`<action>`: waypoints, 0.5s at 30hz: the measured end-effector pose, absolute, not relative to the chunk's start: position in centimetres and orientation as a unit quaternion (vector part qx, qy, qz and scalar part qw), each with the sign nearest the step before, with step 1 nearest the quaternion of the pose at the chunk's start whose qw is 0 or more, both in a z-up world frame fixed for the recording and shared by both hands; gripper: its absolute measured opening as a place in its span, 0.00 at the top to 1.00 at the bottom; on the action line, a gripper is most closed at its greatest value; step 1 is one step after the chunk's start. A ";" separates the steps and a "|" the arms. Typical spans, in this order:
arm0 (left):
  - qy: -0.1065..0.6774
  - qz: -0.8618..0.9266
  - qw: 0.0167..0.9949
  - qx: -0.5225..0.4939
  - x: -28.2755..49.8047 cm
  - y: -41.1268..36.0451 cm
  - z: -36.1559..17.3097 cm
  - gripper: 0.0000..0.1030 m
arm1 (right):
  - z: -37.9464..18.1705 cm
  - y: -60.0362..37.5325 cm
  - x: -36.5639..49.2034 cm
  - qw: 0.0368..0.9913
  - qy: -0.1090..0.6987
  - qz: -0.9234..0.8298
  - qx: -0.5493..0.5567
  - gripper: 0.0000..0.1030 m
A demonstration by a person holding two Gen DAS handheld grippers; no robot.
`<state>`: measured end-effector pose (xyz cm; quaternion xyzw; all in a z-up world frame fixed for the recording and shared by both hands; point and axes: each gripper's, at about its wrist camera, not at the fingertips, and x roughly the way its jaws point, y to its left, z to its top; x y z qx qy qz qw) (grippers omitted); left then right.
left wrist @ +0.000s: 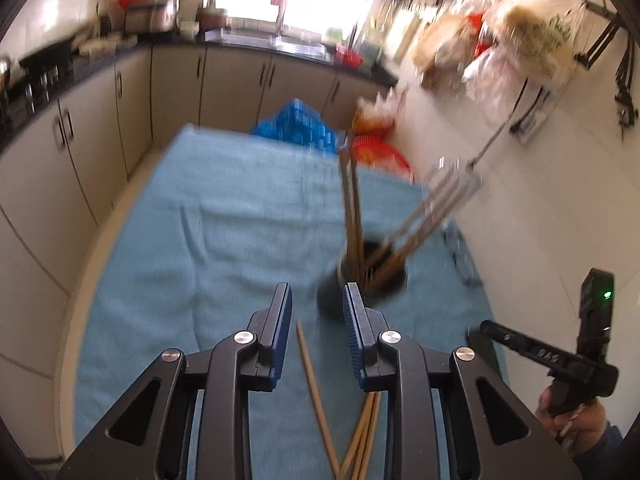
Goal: Organize utensils
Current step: 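Move the open right gripper down over the remaining chopsticks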
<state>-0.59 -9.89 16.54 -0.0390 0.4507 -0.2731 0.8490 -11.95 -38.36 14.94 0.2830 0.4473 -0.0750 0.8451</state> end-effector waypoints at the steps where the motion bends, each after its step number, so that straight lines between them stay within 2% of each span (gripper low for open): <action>1: 0.465 -0.275 0.841 -0.038 -0.9 -9.9 15.5 0.76 | 13.6 -38.1 -12.7 0.836 0.460 -0.081 0.288 0.77; 6: 0.531 -0.320 0.784 -0.028 -3.0 -11.5 10.3 0.76 | 8.2 -37.0 -16.4 0.791 0.516 -0.101 0.312 0.77; 9: 0.563 -0.354 0.747 0.010 -4.4 -13.8 7.4 0.76 | 7.7 -36.6 -17.5 0.789 0.521 -0.103 0.311 0.77; 15: 0.576 -0.380 0.720 0.066 -6.6 -17.0 4.3 0.76 | 8.4 -37.2 -19.1 0.797 0.511 -0.109 0.304 0.77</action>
